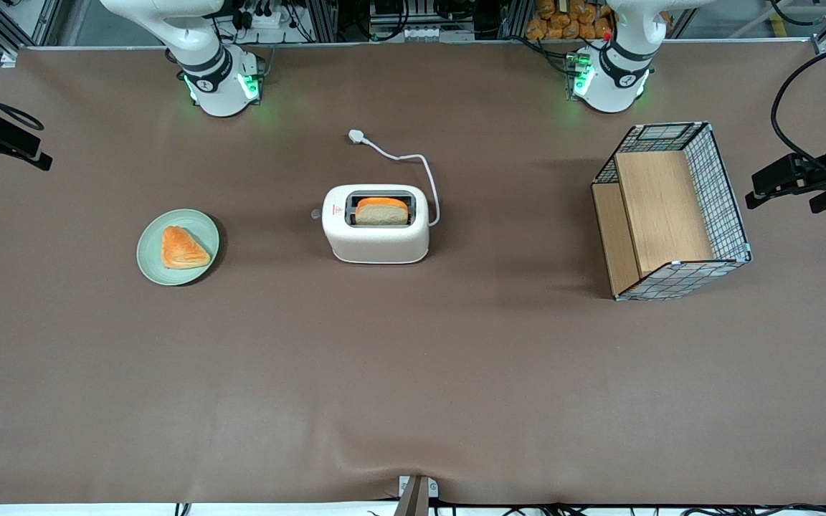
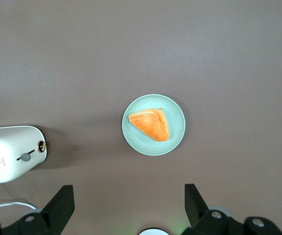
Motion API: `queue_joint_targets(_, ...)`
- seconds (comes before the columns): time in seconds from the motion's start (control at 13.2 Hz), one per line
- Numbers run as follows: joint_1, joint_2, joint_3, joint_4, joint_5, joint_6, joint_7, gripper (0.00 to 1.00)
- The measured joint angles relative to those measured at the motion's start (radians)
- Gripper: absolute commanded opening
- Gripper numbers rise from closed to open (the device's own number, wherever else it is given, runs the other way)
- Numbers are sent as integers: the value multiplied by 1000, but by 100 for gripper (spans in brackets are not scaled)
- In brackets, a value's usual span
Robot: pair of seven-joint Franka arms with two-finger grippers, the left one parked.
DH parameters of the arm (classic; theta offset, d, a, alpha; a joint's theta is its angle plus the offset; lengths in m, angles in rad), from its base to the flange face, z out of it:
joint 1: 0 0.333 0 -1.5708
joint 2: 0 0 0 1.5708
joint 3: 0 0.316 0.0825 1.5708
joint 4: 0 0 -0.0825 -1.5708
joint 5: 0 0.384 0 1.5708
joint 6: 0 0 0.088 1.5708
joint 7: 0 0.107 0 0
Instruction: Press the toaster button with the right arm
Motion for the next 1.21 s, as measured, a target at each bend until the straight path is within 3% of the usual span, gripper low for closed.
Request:
queue_joint_targets(0.3,-2,62,21,104,-25,-58,15,100)
queue_joint_targets(1.21,-3,73,31,123,-28,-65,15,100)
